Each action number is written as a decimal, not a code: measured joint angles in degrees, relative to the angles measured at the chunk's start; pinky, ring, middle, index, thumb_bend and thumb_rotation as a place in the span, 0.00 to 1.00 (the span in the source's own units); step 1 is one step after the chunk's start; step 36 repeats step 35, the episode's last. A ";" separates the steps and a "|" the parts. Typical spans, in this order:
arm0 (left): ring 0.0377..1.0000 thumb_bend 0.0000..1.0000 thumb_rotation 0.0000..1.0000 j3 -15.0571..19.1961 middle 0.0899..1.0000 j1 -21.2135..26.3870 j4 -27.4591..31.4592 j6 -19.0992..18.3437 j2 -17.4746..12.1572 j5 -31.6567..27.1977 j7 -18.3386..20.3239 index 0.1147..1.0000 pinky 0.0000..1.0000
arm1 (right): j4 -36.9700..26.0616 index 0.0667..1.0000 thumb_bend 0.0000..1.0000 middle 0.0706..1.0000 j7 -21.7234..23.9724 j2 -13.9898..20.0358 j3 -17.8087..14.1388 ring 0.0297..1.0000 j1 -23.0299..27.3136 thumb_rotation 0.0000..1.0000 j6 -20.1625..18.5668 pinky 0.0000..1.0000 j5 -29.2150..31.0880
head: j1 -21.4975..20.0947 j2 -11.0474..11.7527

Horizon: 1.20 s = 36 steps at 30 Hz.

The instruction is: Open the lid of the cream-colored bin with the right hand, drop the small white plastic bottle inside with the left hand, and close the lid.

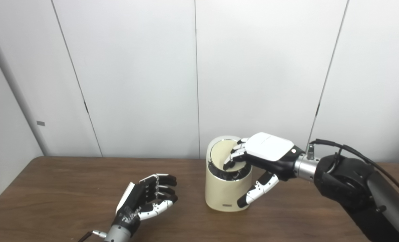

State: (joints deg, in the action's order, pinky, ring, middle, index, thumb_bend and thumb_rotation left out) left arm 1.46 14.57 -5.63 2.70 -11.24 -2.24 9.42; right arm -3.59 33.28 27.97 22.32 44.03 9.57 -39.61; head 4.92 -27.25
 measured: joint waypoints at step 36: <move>0.74 0.68 0.10 -0.74 0.80 0.27 -1.56 4.90 -1.00 -1.03 2.95 0.86 0.64 | 9.34 0.90 0.67 0.88 -19.98 -11.69 -23.07 0.85 -23.50 0.29 -2.98 0.76 27.84 | -2.81 1.58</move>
